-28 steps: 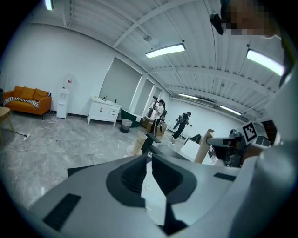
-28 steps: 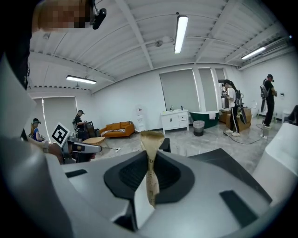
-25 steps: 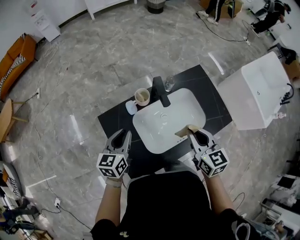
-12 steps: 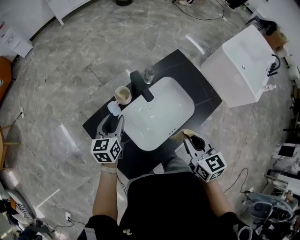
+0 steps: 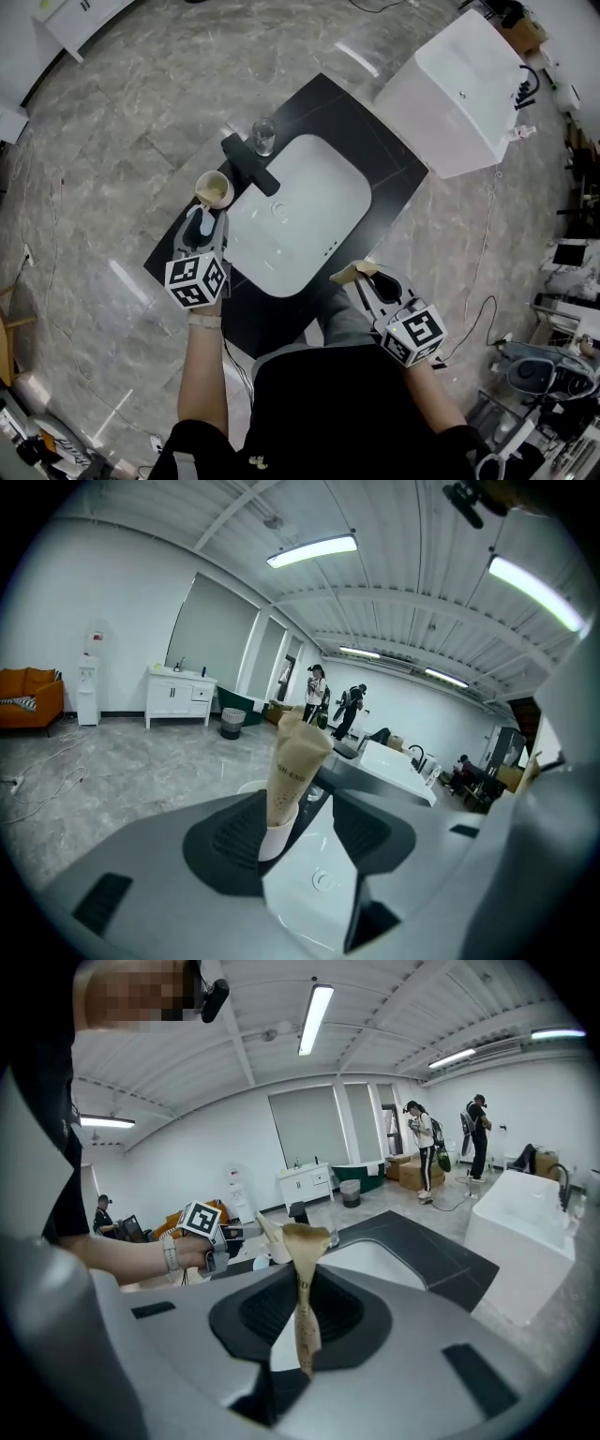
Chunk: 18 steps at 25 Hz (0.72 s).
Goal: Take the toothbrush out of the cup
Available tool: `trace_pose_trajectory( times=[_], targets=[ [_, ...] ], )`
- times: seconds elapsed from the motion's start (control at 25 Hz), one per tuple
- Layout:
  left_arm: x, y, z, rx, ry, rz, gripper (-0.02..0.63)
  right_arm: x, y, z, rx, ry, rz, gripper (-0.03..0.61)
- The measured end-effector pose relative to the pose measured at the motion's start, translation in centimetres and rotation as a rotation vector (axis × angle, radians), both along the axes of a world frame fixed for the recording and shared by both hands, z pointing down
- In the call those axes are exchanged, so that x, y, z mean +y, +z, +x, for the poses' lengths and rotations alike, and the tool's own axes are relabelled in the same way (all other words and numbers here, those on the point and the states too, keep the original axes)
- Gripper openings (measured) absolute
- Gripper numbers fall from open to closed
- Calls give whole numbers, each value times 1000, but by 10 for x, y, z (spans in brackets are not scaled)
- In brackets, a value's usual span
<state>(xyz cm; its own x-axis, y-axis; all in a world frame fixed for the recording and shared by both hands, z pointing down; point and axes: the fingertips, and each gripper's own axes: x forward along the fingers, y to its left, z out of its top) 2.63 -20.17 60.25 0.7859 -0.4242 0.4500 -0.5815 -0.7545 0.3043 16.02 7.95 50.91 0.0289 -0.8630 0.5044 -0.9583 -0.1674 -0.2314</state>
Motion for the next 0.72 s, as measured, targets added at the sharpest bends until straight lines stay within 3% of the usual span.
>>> trace_pose_trajectory(
  times=[0.52, 0.64, 0.72],
  targets=[
    [-21, 16, 22, -82, 30, 57, 207, 24, 24, 0, -56, 76, -39, 57],
    [-21, 18, 20, -96, 23, 60, 127, 25, 25, 0, -66, 78, -35, 57],
    [-22, 17, 18, -101, 16, 67, 110, 26, 26, -1, -73, 79, -34, 57]
  ],
)
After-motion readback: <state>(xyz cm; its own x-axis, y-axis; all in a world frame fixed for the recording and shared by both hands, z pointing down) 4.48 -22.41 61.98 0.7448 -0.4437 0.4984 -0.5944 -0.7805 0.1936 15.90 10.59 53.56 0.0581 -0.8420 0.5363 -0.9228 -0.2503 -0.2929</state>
